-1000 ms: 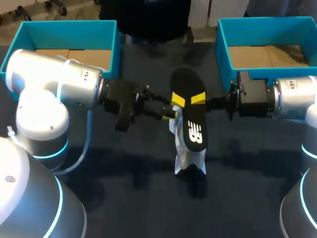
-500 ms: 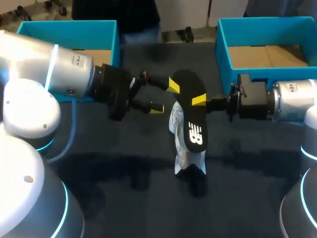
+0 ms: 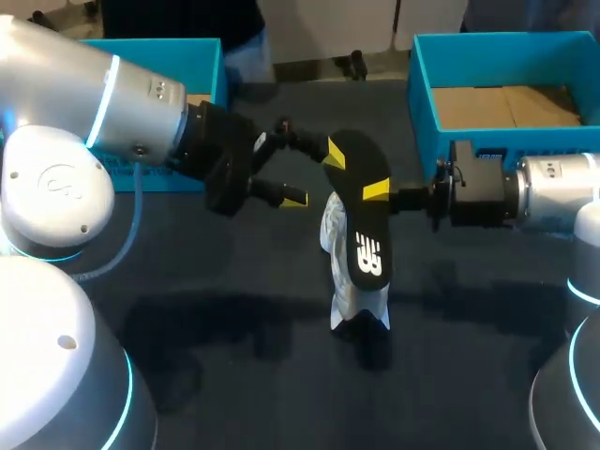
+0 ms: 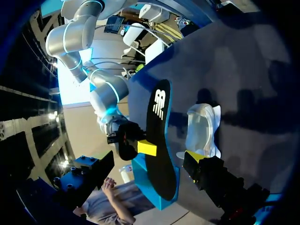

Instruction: Take the shoe out of the shoebox, open the shoe tongue, remove and reinsert the insole, then place the shoe into the shoebox

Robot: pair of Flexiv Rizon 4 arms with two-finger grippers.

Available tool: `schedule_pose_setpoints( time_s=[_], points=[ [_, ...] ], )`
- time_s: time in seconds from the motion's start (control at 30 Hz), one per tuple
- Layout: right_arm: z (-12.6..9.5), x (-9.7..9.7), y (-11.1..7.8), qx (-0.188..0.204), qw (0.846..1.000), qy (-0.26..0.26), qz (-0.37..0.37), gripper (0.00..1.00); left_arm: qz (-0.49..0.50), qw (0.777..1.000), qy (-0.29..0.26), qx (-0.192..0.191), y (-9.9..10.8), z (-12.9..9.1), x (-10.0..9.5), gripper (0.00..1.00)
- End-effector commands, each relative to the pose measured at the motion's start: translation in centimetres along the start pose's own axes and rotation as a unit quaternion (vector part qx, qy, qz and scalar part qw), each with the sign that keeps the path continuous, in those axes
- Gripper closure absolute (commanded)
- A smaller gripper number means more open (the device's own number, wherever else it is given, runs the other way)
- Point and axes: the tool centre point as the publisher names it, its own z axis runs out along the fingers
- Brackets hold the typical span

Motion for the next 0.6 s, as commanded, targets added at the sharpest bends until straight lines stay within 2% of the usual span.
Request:
schedule_pose_setpoints(
  time_s=[0.03, 0.07, 0.1, 0.13, 0.17, 0.2, 0.23, 0.27, 0.3, 0.43, 0.5, 0.57, 0.6],
  points=[
    [0.1, -0.1, 0.3, 0.014, 1.0, -0.013, 0.007, 1.0, 0.0, 1.0, 0.001, -0.001, 0.0, 0.1, 0.0, 0.0],
    [0.1, -0.1, 0.3, 0.014, 1.0, -0.013, 0.007, 1.0, 0.0, 1.0, 0.001, -0.001, 0.0, 0.1, 0.0, 0.0],
    [0.2, -0.5, 0.4, 0.017, 1.0, -0.017, 0.01, 1.0, 0.002, 1.0, 0.008, 0.01, 0.4, -0.6, -1.2, 0.0],
    [0.2, -0.6, 0.4, 0.017, 1.0, -0.016, 0.01, 1.0, 0.006, 0.999, 0.037, 0.0, 0.7, -0.7, -1.7, 0.0],
    [0.2, -0.7, 0.4, 0.017, 1.0, -0.015, 0.011, 1.0, 0.002, 0.999, 0.039, 0.008, 0.9, -0.8, -2.2, 0.0],
    [0.3, -0.7, 0.4, 0.018, 1.0, -0.015, 0.011, 1.0, -0.002, 0.997, 0.072, 0.007, 1.2, -0.7, -2.4, 0.0],
    [0.3, -0.7, 0.4, 0.018, 1.0, -0.015, 0.011, 1.0, 0.006, 0.996, 0.087, -0.006, 1.4, -0.6, -2.6, 0.0],
    [0.3, -0.8, 0.4, 0.017, 1.0, -0.014, 0.011, 1.0, -0.004, 0.996, 0.09, 0.013, 1.8, -0.5, -2.7, 0.0],
    [0.3, -0.8, 0.4, 0.016, 1.0, -0.014, 0.011, 1.0, -0.011, 0.993, 0.118, 0.006, 2.1, -0.3, -2.7, 0.0],
    [0.6, -0.8, 0.5, 0.024, 0.999, -0.026, 0.012, 1.0, -0.021, 0.988, 0.15, 0.023, 2.9, 0.1, -3.1, 0.0],
    [0.6, -0.8, 0.6, 0.023, 0.999, -0.027, 0.01, 1.0, -0.037, 0.985, 0.17, 0.021, 3.2, 0.4, -3.2, 0.0],
    [0.6, -0.7, 0.6, 0.021, 0.999, -0.028, 0.008, 1.0, -0.042, 0.977, 0.209, 0.001, 3.7, 0.7, -3.1, 0.0],
    [0.7, -0.8, 0.6, 0.02, 0.999, -0.029, 0.007, 1.0, -0.051, 0.975, 0.216, 0.008, 3.9, 0.8, -3.0, 0.0]
  ],
)
